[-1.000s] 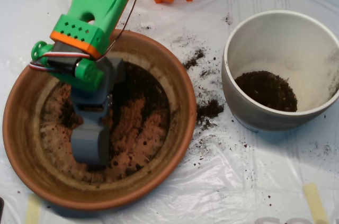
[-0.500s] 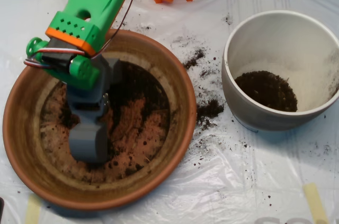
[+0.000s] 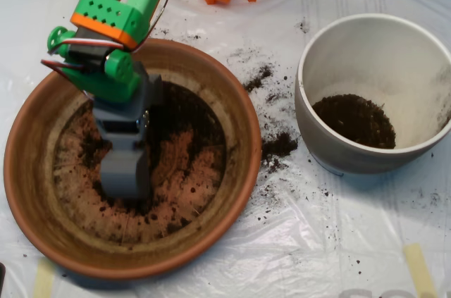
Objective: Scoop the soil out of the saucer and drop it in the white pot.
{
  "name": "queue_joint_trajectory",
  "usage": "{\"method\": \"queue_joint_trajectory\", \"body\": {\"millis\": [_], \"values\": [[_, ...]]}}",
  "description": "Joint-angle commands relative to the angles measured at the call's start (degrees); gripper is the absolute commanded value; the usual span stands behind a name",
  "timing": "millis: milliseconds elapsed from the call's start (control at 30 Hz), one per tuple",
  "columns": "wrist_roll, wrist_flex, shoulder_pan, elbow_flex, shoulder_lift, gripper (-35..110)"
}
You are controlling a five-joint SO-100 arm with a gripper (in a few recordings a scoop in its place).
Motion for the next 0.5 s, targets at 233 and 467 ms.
{"method": "queue_joint_trajectory", "body": {"millis": [233, 467], "values": [[-0.4, -9.0, -1.0, 20.0, 15.3, 33], [-2.5, -17.0, -0.1, 32.9, 25.8, 33]]}}
